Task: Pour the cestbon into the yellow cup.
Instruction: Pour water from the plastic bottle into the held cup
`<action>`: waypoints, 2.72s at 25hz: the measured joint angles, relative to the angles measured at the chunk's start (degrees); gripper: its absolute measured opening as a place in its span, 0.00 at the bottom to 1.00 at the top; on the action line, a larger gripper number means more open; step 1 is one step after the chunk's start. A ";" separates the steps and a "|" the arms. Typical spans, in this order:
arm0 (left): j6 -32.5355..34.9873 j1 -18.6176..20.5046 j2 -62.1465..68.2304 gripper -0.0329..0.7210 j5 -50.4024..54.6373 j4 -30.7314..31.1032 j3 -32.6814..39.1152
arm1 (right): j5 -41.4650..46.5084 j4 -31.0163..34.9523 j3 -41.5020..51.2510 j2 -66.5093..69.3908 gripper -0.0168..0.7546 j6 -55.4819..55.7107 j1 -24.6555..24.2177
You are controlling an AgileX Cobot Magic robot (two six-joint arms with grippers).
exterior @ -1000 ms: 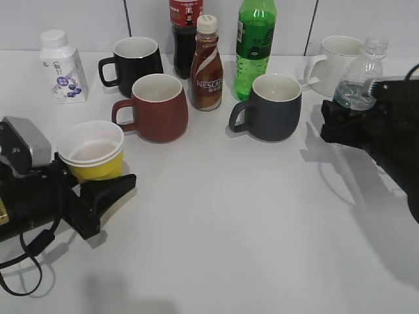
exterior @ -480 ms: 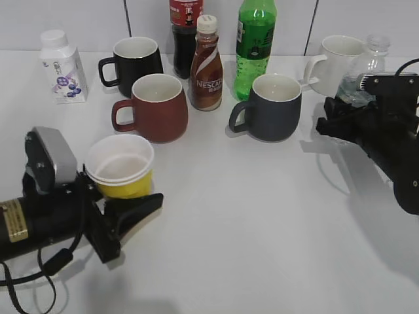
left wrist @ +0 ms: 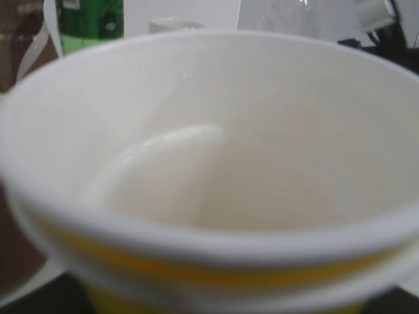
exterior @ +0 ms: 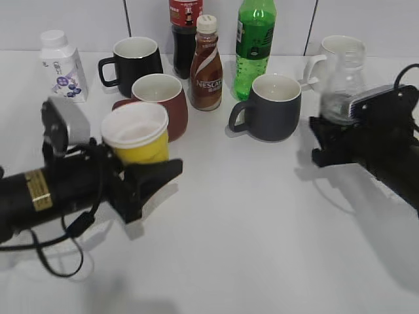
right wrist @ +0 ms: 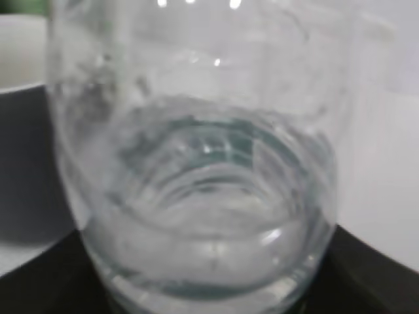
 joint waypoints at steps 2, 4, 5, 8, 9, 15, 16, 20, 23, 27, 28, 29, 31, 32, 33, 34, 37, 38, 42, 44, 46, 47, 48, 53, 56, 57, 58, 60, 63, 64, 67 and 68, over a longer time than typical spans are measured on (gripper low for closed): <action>-1.54 -0.15 0.00 0.63 0.79 1.10 -1.77 | 0.05 -5.10 0.96 -1.77 0.63 -1.00 0.05; -2.21 -0.90 -0.04 0.63 3.09 2.82 -3.59 | 0.00 -9.44 1.06 -3.16 0.63 -2.12 0.05; -2.49 -1.40 -0.04 0.63 4.21 3.56 -4.23 | 0.00 -11.05 1.10 -3.53 0.63 -3.17 0.05; -2.73 -3.84 -0.04 0.63 7.64 4.70 -6.22 | 0.00 -15.71 1.10 -4.03 0.63 -5.76 0.05; -2.73 -4.50 -0.04 0.63 8.66 4.78 -6.90 | 0.00 -17.22 1.03 -4.03 0.63 -6.49 0.05; -2.80 -8.37 2.26 0.63 14.45 5.02 -12.17 | 0.06 -21.37 -1.04 -4.10 0.63 -12.24 2.46; -2.86 -8.71 2.71 0.63 15.63 5.02 -12.78 | 0.06 -21.37 -1.63 -4.10 0.63 -13.56 3.23; -2.93 -9.06 3.41 0.63 17.49 4.96 -14.13 | 0.57 -21.23 -4.64 -4.10 0.63 -18.18 6.05; -2.93 -9.06 3.41 0.63 17.67 4.83 -14.33 | 3.68 -21.04 -7.60 -4.10 0.63 -21.83 7.33; -2.93 -9.06 3.41 0.63 18.27 4.94 -14.33 | 5.62 -19.56 -10.18 -4.10 0.63 -25.96 8.88; -2.93 -9.06 3.41 0.63 18.31 4.94 -14.33 | 5.67 -19.54 -10.35 -4.10 0.63 -26.41 8.99; -2.93 -9.06 3.41 0.63 18.34 4.94 -14.33 | 5.82 -19.47 -10.42 -4.10 0.63 -26.74 8.99; -2.93 -9.06 3.41 0.63 18.39 5.00 -14.33 | 6.13 -19.07 -10.48 -4.10 0.63 -27.02 8.99; -2.93 -9.06 3.41 0.63 18.39 5.00 -14.33 | 6.13 -18.99 -10.48 -4.10 0.63 -27.12 8.99; -2.93 -9.06 3.41 0.63 18.39 5.00 -14.33 | 6.06 -18.87 -10.48 -4.10 0.63 -27.35 8.99; -2.93 -9.06 3.41 0.63 18.42 5.00 -14.33 | 6.06 -18.74 -10.48 -4.18 0.63 -27.77 8.99; -2.93 -9.06 3.41 0.63 18.42 5.00 -14.33 | 6.12 -18.25 -10.48 -5.10 0.63 -30.91 8.99; -2.93 -9.06 3.41 0.63 18.42 5.06 -14.33 | 6.12 -18.00 -10.48 -5.64 0.63 -31.85 8.99; -3.22 -9.06 3.41 0.63 18.46 5.35 -14.33 | 6.06 -17.12 -10.48 -7.40 0.63 -35.91 8.99; -3.35 -9.06 3.41 0.63 18.46 5.47 -14.33 | 6.06 -17.06 -10.48 -7.61 0.63 -38.36 8.99; -3.47 -9.06 3.41 0.63 18.33 5.47 -14.33 | 6.06 -16.89 -10.48 -7.61 0.63 -39.74 8.99; -3.46 -9.06 3.41 0.63 18.08 5.47 -14.33 | 6.06 -16.83 -10.48 -7.61 0.63 -40.11 8.99; -3.52 -9.06 3.41 0.63 17.85 5.53 -14.33 | 6.06 -16.83 -10.48 -7.61 0.63 -40.62 8.99; -3.63 -9.06 3.41 0.63 17.13 6.55 -14.33 | 6.06 -16.64 -10.48 -7.61 0.63 -43.65 8.99; -4.31 -9.06 3.41 0.63 17.13 8.19 -14.33 | 6.06 -16.64 -10.48 -7.61 0.63 -45.16 8.99; -4.45 -9.06 3.41 0.63 17.13 8.65 -14.33 | 6.06 -16.64 -10.48 -7.61 0.63 -45.77 8.99; -4.45 -9.06 3.35 0.63 17.13 9.07 -14.33 | 6.06 -16.64 -10.48 -7.61 0.63 -46.66 8.99; -4.63 -9.06 2.61 0.63 17.24 9.48 -14.33 | 6.06 -16.64 -10.48 -7.61 0.63 -48.07 8.99; -4.62 -9.06 0.89 0.63 17.18 9.49 -14.33 | 6.06 -16.64 -10.60 -7.61 0.63 -49.20 8.99; -4.62 -9.06 0.47 0.63 17.18 9.49 -14.33 | 6.06 -16.64 -10.67 -7.61 0.63 -49.44 8.99; -4.65 -9.06 0.03 0.63 17.37 9.49 -14.39 | 6.06 -16.64 -10.67 -7.61 0.63 -50.71 8.99; -4.72 -9.06 0.03 0.63 17.62 9.73 -14.44 | 6.06 -16.64 -10.67 -7.61 0.63 -51.41 8.99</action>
